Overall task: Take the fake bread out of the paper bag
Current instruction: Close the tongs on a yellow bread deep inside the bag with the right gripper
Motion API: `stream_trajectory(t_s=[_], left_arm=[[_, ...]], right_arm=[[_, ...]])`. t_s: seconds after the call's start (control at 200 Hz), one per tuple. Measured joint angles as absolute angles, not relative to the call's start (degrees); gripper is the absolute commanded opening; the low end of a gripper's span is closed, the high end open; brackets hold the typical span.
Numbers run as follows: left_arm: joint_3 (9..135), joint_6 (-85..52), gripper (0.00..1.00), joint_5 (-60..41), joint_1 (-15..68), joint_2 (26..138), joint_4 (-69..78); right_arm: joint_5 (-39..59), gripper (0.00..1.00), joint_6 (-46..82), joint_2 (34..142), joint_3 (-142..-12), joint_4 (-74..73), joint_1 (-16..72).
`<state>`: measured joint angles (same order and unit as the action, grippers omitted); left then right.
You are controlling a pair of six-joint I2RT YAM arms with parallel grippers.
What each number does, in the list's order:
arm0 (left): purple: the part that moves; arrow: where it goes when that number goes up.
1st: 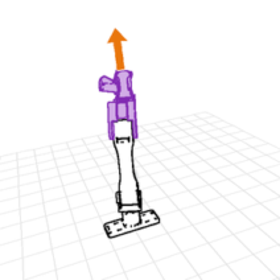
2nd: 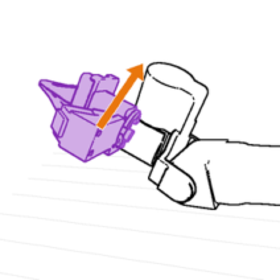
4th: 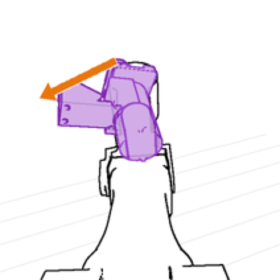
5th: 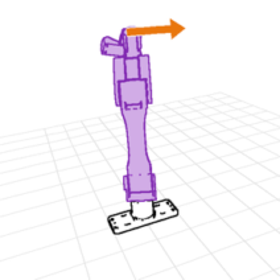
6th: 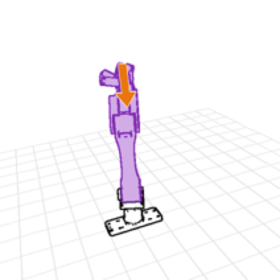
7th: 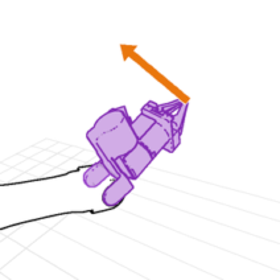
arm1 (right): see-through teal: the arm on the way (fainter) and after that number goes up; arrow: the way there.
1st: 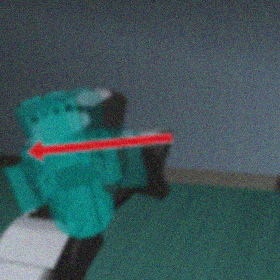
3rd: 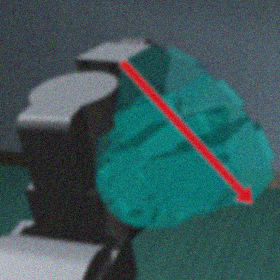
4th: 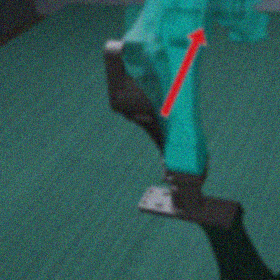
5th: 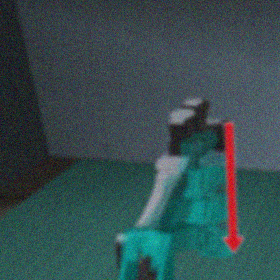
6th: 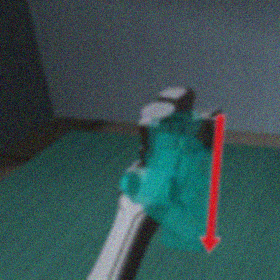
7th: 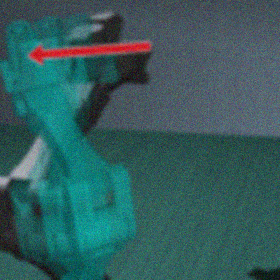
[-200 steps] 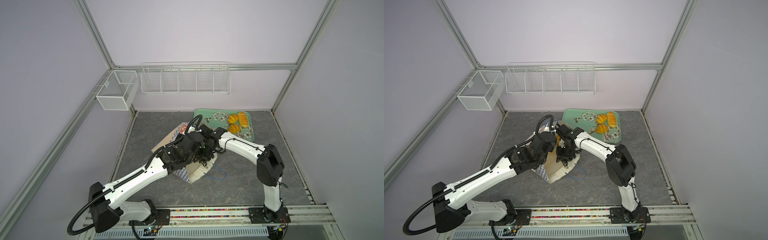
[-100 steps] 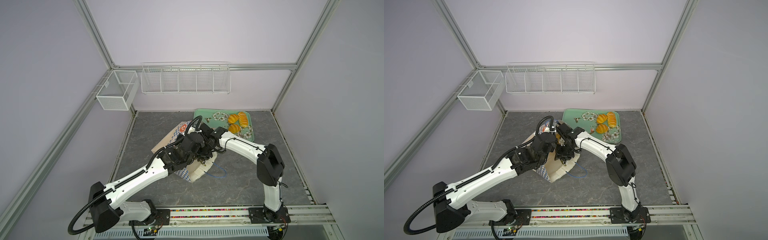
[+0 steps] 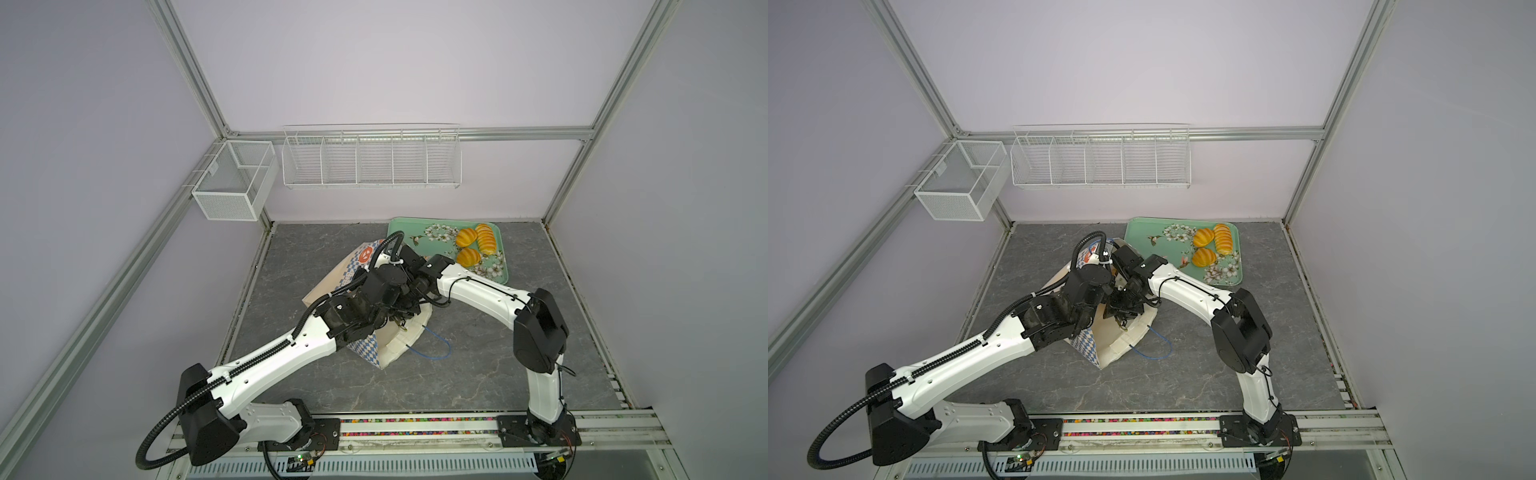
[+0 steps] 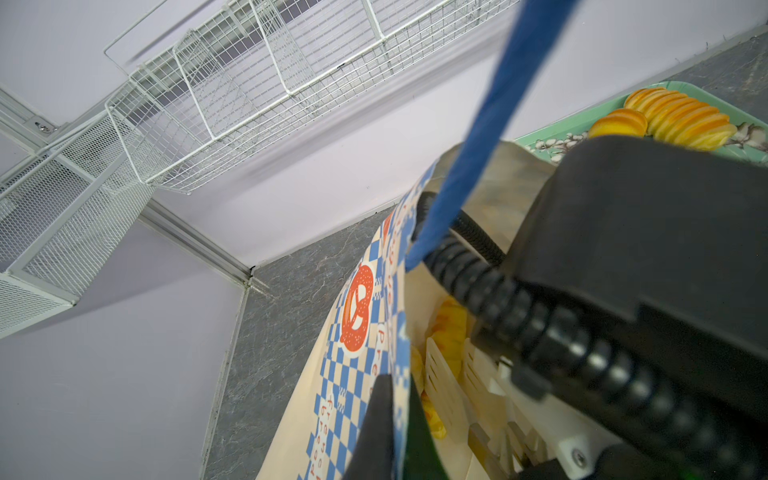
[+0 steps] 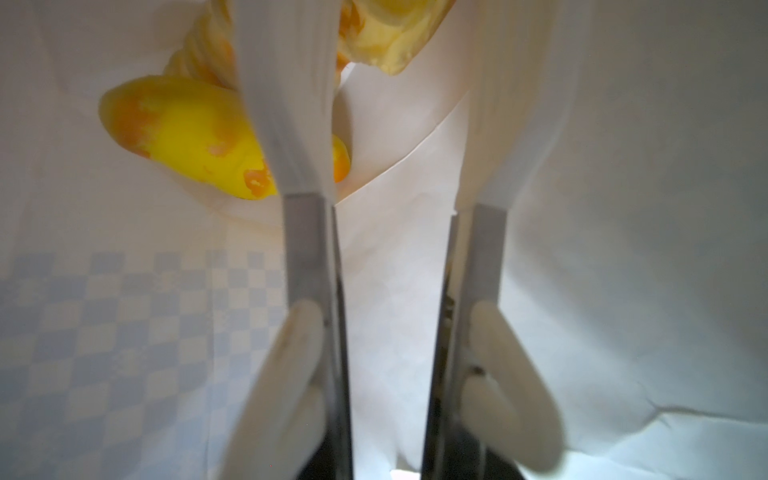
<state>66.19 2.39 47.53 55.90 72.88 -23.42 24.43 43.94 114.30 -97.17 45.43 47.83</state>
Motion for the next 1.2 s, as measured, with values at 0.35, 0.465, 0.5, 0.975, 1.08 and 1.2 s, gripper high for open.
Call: stream_trajectory(t_s=[0.35, 0.465, 0.5, 0.975, 1.08, 1.2], left_arm=[[65.82, 1.3, 0.0, 46.41, 55.88, 72.84, -23.44], [65.25, 0.99, 0.0, 46.41, 55.88, 72.77, -23.44], [65.17, 0.89, 0.0, 46.41, 55.88, 72.73, -23.42], [64.14, -0.12, 0.0, 46.48, 55.88, 71.24, -22.9], [63.88, -0.62, 0.0, 46.44, 55.88, 71.2, -22.92], [63.7, -0.97, 0.0, 46.41, 55.59, 71.24, -23.0]], right_arm=[[23.68, 0.45, 43.59, 115.72, -96.51, 43.68, 48.21], [23.4, 0.33, 42.57, 116.81, -96.53, 43.68, 48.21], [23.33, 0.28, 42.24, 116.86, -96.53, 43.66, 48.23], [20.08, 0.07, 37.17, 110.76, -95.57, 45.91, 48.25], [19.16, 0.07, 35.31, 105.41, -94.72, 46.87, 48.27], [18.0, 0.07, 32.8, 99.94, -93.93, 47.4, 48.53]])
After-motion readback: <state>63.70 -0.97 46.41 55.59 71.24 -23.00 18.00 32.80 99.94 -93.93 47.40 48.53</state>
